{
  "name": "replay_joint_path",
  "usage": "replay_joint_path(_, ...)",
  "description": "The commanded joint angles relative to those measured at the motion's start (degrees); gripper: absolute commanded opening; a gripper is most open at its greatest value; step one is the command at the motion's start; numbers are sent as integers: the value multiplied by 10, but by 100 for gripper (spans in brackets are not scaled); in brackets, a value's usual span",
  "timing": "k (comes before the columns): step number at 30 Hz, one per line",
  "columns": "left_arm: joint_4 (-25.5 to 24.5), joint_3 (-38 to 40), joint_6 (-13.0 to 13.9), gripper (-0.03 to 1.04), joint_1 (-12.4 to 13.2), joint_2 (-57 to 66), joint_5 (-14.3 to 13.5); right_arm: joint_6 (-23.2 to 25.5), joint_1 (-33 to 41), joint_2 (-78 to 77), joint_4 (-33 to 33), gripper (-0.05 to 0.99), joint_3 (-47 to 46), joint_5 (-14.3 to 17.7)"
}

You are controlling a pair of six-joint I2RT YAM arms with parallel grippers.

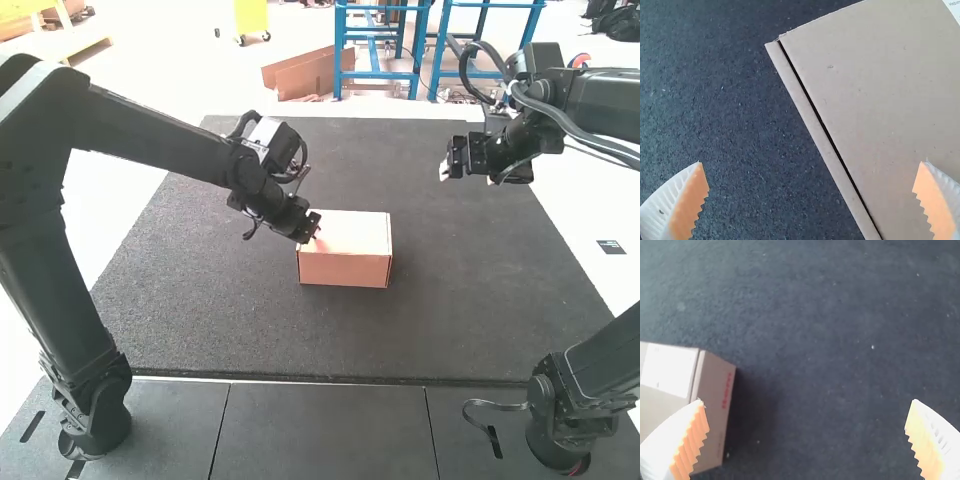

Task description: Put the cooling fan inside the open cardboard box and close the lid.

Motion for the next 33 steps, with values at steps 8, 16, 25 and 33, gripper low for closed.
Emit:
replay_joint_path(8,14,109,-5,97,0,-132,-2,5,-2,-4,2,91,20,-22)
replay_joint_path(16,37,106,-7,97,2,-197,-3,-25,10,-45,70,91,20,-53)
replay_joint_path(25,206,7,-17,97,2,-304,-48,6,23,-122,203,91,-23,-55)
replay_joint_path(33,325,-140,-16,97,21,-415,-54,14,23,-178,237,91,-84,-6)
